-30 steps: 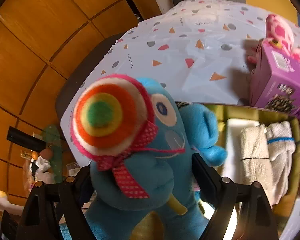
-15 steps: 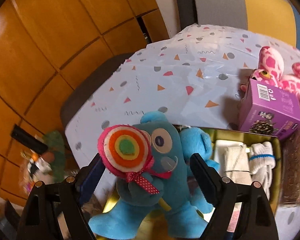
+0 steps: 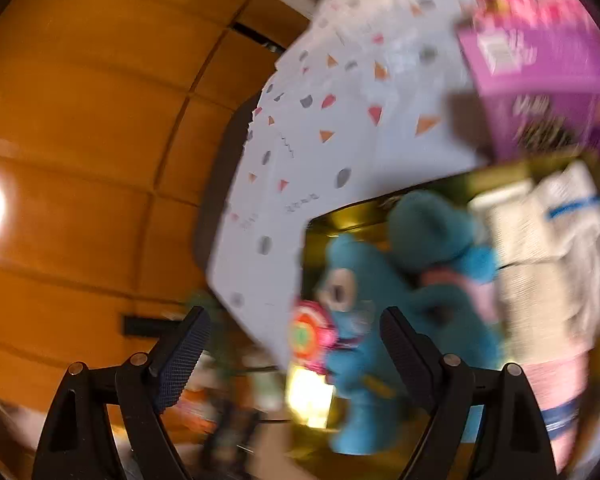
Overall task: Organize soft objects
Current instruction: 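Carry the blue plush monster into the gold tray and open the right tool, then move both tools back toward the black-haired doll, red cloth and tape roll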
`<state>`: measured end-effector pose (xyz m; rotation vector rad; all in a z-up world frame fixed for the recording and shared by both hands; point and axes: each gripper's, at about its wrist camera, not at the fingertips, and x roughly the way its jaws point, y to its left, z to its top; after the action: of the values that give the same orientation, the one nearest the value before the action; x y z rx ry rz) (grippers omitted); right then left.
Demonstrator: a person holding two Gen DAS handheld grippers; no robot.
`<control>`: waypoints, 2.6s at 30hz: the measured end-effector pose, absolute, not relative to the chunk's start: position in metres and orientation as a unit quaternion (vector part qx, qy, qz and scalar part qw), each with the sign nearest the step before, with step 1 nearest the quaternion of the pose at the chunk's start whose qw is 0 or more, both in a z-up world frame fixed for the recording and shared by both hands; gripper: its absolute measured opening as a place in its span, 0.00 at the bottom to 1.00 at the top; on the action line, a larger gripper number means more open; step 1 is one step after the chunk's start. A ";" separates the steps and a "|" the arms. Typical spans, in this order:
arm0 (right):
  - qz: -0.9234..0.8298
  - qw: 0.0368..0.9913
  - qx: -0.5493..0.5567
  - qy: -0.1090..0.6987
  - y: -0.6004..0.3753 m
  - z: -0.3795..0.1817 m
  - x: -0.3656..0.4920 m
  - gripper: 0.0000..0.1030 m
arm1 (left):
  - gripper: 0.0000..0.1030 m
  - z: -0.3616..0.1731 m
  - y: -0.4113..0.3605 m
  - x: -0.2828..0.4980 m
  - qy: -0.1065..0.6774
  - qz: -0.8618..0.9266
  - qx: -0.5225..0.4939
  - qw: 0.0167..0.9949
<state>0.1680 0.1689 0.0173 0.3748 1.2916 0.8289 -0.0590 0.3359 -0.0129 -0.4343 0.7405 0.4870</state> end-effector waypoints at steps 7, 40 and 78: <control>0.359 0.748 -0.037 0.556 0.159 -0.002 0.112 0.86 | 0.79 -0.012 0.332 -0.058 0.356 0.232 -0.204 0.882; 0.294 0.831 -0.091 0.462 0.083 0.023 0.067 0.77 | 0.82 0.019 0.256 -0.050 0.344 0.154 -0.111 0.919; -0.173 0.868 0.243 0.398 -0.357 0.014 0.095 0.77 | 0.82 0.029 0.077 0.012 0.369 -0.055 0.021 0.928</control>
<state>0.0945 -0.3571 0.0137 0.5085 0.8337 -0.3613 0.0121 0.0767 0.0286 0.0435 0.7565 -0.1134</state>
